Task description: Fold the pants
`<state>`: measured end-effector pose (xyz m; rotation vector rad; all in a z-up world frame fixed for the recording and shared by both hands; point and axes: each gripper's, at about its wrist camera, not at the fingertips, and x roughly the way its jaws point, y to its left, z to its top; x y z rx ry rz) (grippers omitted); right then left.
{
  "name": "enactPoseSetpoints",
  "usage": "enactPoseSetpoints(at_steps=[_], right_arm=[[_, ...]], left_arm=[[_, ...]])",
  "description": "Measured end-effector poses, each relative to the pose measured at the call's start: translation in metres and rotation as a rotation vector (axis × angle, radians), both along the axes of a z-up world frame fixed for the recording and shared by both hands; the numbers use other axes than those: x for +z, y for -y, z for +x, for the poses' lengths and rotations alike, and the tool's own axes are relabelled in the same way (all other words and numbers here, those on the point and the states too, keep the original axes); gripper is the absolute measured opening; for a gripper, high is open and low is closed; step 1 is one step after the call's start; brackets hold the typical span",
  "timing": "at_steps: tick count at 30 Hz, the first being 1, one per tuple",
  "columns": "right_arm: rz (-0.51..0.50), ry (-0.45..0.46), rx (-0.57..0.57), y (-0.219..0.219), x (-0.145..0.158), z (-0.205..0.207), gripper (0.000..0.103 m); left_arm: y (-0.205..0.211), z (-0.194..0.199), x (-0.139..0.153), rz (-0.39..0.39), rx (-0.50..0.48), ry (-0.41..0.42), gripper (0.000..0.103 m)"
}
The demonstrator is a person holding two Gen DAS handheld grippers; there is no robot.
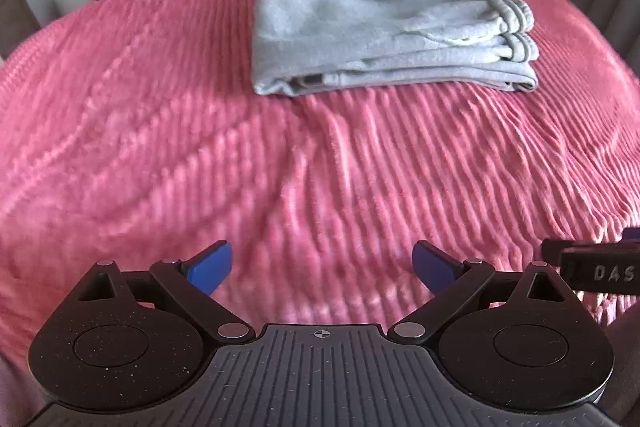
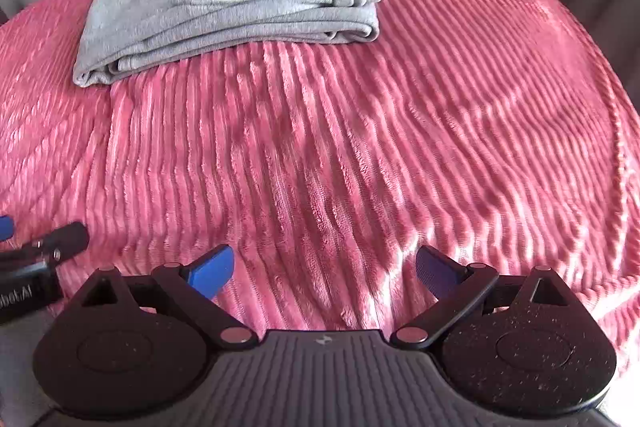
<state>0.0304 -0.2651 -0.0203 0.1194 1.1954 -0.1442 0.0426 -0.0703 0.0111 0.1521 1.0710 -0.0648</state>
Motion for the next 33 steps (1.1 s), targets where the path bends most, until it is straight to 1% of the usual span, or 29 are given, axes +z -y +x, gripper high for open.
enactPoseSetpoints(at_steps=[2,4,6,8,10,12,15,18,22,24,26,29,33], right_arm=[[-0.019,0.002,-0.004,-0.002,0.015,0.004,0.098],[-0.042,0.018,0.006,-0.007,0.035,0.010,0.098],[-0.072,0.025,0.012,-0.012,0.055,0.017,0.098],[-0.112,0.025,0.014,-0.016,0.070,0.027,0.098],[-0.141,0.035,0.014,-0.019,0.083,0.036,0.098],[-0.126,0.043,0.009,-0.018,0.095,0.044,0.098],[-0.062,0.054,0.031,-0.019,0.111,0.056,0.098],[-0.068,0.058,0.056,-0.022,0.118,0.069,0.098],[-0.055,0.079,0.047,-0.020,0.123,0.080,0.098],[-0.050,0.072,0.037,-0.018,0.121,0.085,0.098],[-0.045,0.058,0.037,-0.019,0.117,0.089,0.098],[-0.072,0.051,0.039,-0.020,0.109,0.093,0.098],[-0.077,0.023,0.036,-0.017,0.099,0.100,0.098]], left_arm=[[0.001,0.006,0.014,0.005,0.007,-0.023,0.100],[0.001,0.016,0.027,-0.027,0.015,-0.069,0.100],[0.003,0.024,0.041,-0.049,0.021,-0.096,0.100],[0.007,0.033,0.054,-0.033,0.032,-0.095,0.100],[0.010,0.041,0.063,0.007,0.052,-0.088,0.100],[0.011,0.048,0.071,0.028,0.059,-0.085,0.100],[0.010,0.058,0.076,0.021,0.073,-0.108,0.100],[0.009,0.067,0.078,0.002,0.081,-0.124,0.100],[0.017,0.079,0.077,0.001,0.071,-0.115,0.100],[0.022,0.084,0.072,0.000,0.049,-0.134,0.100],[0.029,0.088,0.067,0.020,0.034,-0.144,0.100],[0.034,0.094,0.058,0.048,0.022,-0.160,0.100],[0.032,0.101,0.052,0.046,0.028,-0.184,0.100]])
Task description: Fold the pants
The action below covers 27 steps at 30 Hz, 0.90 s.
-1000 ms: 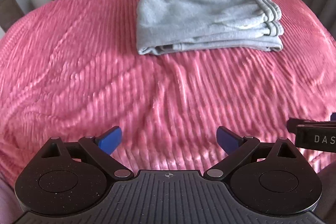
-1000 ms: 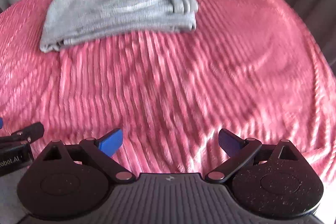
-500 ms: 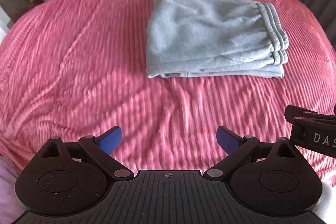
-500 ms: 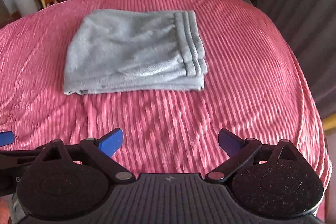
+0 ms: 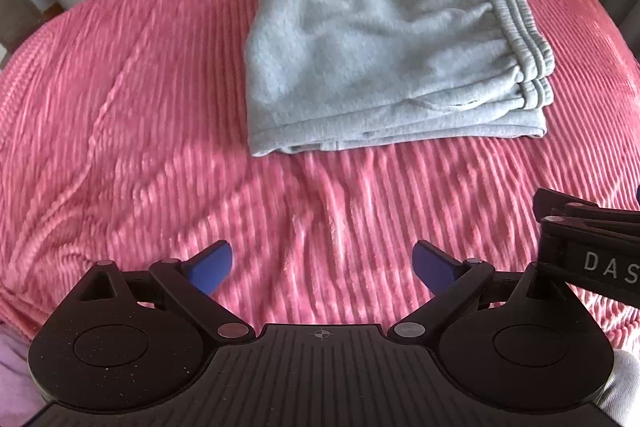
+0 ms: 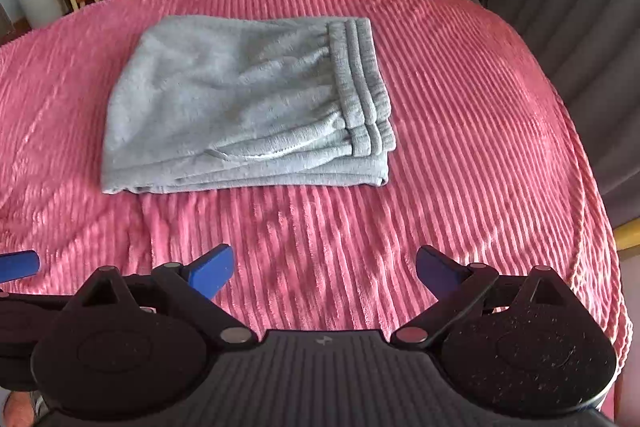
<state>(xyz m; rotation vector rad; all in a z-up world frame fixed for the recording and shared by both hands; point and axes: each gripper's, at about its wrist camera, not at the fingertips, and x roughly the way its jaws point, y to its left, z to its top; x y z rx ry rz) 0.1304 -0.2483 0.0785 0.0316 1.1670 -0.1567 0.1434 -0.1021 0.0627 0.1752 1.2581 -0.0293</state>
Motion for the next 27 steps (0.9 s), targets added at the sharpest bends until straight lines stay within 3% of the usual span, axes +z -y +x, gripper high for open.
enactPoseSetpoints(at_steps=[8,27], right_arm=[[-0.006,-0.029,-0.019,0.008,-0.012,0.006,0.098],[0.016,-0.037,0.000,0.007,-0.009,0.000,0.098]], left_arm=[[-0.013,0.009,0.002,-0.008,0.056,0.011,0.100],[-0.010,0.004,0.003,-0.004,0.057,0.009,0.100]])
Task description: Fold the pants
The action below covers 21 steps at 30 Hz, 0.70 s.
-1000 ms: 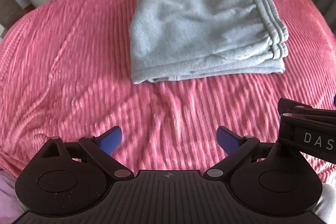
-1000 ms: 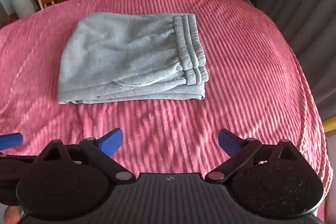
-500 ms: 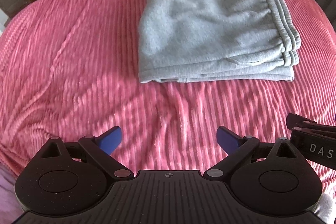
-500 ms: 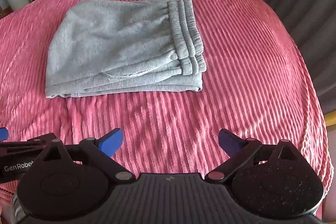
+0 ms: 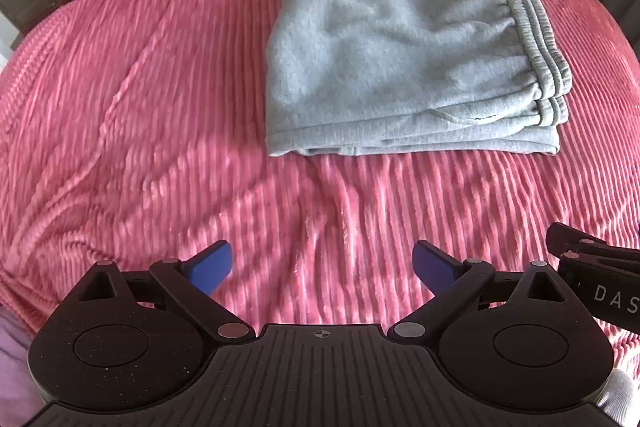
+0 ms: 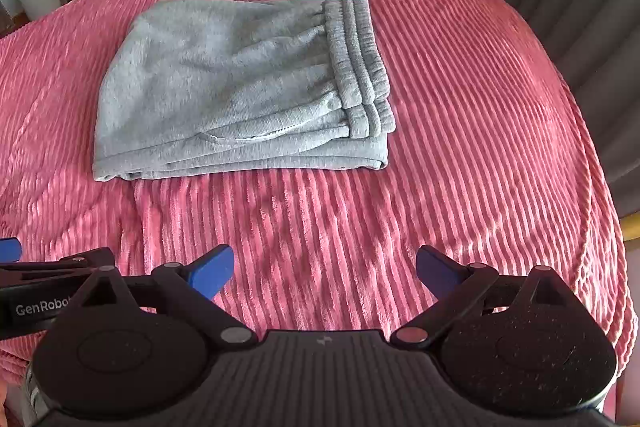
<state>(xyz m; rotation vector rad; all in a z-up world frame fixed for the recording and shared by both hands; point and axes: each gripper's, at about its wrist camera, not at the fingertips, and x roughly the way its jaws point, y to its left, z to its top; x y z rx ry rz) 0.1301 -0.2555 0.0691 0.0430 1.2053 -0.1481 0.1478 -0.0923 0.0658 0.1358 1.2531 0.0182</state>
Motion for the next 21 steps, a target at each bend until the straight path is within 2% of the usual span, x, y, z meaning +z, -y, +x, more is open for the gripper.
enactPoseSetpoints(at_steps=[21], right_arm=[[0.012,0.011,-0.009,0.0054,0.0057,-0.0083,0.098]], left_arm=[[0.0070,-0.0064,0.0036,0.016,-0.020,0.010,0.100]])
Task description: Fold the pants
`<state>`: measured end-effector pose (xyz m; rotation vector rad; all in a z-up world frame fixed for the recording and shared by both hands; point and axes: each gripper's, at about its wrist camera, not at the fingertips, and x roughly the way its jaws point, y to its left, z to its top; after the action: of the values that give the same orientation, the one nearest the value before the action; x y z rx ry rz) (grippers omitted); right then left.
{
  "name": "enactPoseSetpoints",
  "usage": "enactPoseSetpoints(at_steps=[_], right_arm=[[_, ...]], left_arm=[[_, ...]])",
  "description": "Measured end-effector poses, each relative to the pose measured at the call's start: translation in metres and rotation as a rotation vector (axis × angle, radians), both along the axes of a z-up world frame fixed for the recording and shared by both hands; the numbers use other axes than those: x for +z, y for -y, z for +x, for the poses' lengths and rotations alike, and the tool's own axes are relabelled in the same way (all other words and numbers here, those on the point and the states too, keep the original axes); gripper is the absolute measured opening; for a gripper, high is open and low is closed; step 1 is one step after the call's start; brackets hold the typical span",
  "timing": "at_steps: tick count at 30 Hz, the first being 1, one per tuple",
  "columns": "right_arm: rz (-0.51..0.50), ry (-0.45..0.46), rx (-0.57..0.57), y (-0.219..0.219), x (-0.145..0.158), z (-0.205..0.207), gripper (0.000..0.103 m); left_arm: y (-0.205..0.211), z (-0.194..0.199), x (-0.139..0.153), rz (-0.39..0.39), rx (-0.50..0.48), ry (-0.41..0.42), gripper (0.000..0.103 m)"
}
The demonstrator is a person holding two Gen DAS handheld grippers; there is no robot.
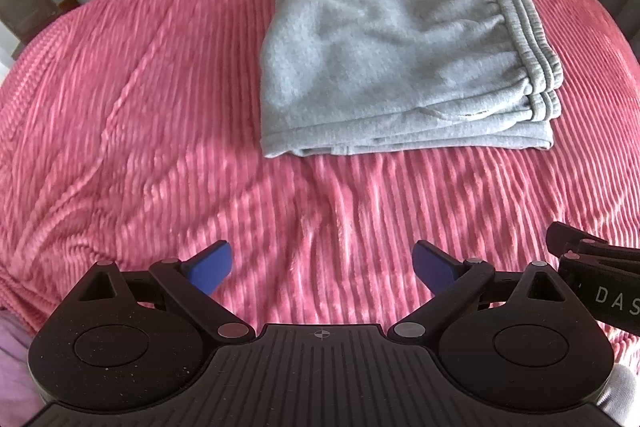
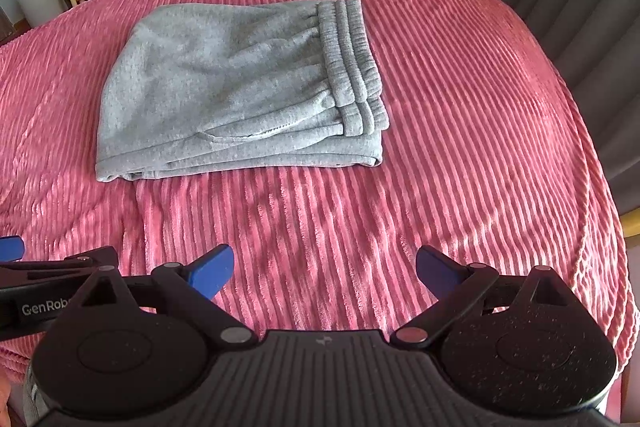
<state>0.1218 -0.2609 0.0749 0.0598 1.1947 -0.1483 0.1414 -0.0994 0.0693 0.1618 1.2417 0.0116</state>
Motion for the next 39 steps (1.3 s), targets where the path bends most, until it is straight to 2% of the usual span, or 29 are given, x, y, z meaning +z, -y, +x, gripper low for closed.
enactPoseSetpoints(at_steps=[39], right_arm=[[0.010,-0.003,0.008,-0.0014,-0.0010,-0.0023,0.098]], left_arm=[[-0.0022,-0.0009,0.0012,0.004,0.016,0.006,0.100]])
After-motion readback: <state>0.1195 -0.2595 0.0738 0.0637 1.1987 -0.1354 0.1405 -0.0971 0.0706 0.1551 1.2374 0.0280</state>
